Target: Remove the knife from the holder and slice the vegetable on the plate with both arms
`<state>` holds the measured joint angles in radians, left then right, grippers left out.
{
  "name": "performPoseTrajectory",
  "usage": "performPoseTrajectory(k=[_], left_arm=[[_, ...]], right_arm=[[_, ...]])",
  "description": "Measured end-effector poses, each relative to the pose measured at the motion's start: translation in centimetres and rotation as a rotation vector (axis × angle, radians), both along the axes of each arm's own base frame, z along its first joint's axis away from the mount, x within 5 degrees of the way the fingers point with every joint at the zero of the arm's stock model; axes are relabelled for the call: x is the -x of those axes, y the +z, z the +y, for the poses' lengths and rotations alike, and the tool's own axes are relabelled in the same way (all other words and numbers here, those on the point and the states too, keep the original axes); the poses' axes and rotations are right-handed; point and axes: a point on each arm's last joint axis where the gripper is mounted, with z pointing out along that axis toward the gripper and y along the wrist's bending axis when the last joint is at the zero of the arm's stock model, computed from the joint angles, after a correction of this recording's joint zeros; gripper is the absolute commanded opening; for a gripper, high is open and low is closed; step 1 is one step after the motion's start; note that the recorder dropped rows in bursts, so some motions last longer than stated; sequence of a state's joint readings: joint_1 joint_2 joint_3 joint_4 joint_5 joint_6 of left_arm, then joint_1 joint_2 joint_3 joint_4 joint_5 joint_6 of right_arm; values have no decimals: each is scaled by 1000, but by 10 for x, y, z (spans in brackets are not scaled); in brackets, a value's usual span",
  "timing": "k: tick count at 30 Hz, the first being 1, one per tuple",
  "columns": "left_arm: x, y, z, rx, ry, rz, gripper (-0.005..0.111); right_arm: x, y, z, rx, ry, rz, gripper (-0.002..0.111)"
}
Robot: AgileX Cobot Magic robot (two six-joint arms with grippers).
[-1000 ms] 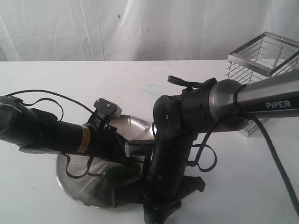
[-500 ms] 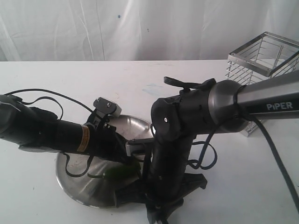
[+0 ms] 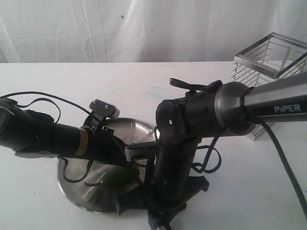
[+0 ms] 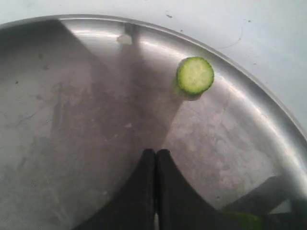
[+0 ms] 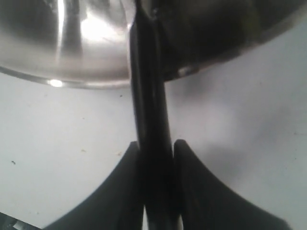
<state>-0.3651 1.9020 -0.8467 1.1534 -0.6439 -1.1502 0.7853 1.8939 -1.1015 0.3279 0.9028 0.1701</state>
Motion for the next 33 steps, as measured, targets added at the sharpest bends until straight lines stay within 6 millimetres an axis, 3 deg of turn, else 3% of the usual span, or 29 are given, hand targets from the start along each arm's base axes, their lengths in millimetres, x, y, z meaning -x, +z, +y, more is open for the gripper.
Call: performPoseTrajectory(k=[11, 16, 25, 30, 33], left_arm=[[6, 55, 9, -5, 30, -143, 0], [15, 90, 11, 10, -7, -240, 0], [31, 141, 19, 167, 113, -286, 0], [33, 152, 27, 180, 205, -291, 0], [30, 146, 37, 37, 268, -306, 0]], right_arm=[[-1, 0, -2, 13, -13, -3, 0], [-1, 0, -2, 13, -15, -2, 0], [1, 0, 1, -14, -45, 17, 0], [-3, 2, 4, -32, -50, -5, 0], [-9, 8, 11, -57, -51, -29, 0]])
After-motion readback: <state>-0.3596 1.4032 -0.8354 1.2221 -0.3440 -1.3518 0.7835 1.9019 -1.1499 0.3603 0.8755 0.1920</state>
